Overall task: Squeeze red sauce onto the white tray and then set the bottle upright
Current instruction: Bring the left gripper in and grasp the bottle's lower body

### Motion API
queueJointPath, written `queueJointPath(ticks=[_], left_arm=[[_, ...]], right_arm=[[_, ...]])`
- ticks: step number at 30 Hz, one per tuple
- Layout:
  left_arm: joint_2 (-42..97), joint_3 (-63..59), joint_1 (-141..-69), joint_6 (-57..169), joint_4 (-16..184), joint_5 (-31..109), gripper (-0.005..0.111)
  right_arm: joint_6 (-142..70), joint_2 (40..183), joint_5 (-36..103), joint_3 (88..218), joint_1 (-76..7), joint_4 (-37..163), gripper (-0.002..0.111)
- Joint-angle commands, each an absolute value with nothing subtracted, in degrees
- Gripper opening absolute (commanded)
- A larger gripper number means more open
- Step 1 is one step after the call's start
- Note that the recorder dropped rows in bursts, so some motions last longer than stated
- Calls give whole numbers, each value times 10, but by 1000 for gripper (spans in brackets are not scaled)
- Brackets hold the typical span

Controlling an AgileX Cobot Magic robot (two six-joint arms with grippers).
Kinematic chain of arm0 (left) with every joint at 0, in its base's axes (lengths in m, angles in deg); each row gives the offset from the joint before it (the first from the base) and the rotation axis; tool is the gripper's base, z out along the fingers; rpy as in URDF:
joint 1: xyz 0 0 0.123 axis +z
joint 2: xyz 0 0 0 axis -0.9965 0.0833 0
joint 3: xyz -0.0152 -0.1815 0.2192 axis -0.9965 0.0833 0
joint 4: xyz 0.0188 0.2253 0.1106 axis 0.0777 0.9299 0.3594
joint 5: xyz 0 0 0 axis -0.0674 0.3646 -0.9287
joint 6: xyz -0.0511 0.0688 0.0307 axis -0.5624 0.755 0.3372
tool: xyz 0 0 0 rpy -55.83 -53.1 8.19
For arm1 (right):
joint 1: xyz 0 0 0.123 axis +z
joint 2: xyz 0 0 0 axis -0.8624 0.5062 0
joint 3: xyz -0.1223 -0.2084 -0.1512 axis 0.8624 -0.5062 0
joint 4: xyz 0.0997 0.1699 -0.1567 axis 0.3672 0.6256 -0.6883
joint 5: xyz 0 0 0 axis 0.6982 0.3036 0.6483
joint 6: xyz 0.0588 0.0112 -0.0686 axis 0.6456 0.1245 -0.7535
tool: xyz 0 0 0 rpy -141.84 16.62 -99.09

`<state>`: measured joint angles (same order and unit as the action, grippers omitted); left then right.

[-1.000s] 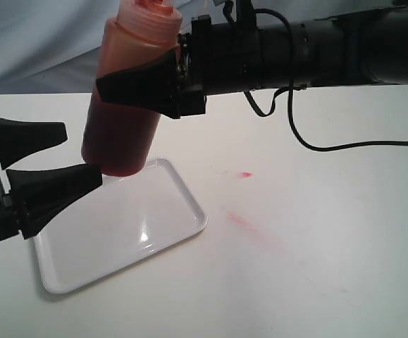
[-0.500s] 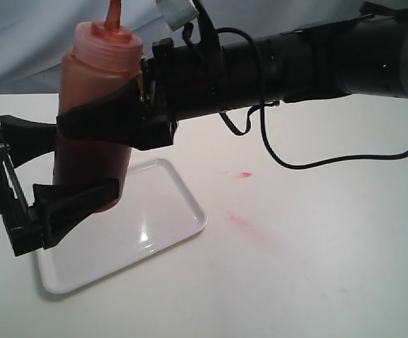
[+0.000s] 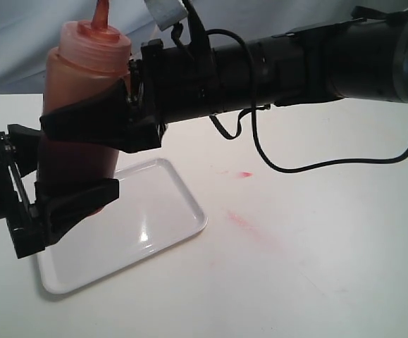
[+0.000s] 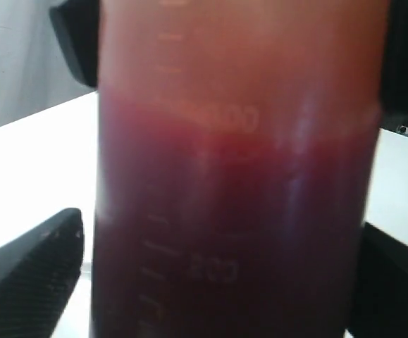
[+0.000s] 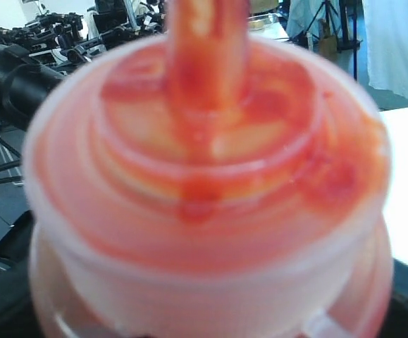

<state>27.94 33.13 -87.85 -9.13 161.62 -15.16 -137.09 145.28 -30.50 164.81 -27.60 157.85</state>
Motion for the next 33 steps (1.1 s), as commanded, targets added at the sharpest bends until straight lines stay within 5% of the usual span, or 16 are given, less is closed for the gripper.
queueJointPath(ticks=[1,9,14,19,24,33], left_arm=[[293,329,-882,-96,1620,-180,74],[310,329,-882,-94,1625,-175,68],[310,329,-882,-94,1629,-183,45],[310,329,-882,-86,1634,-201,0],[304,329,-882,-79,1631,-211,0],[152,275,-882,-353,1844,-22,0]], right_arm=[[-1369,1441,-333,1651,-275,1622,0],[-1369,1441,-339,1651,-264,1625,0],[-1369,1441,-337,1651,-256,1616,0],[-1369,1441,-335,1651,-256,1608,0],[-1369,1441,-330,1651,-256,1599,0],[-1369,1457,-258,1651,-255,1598,0]])
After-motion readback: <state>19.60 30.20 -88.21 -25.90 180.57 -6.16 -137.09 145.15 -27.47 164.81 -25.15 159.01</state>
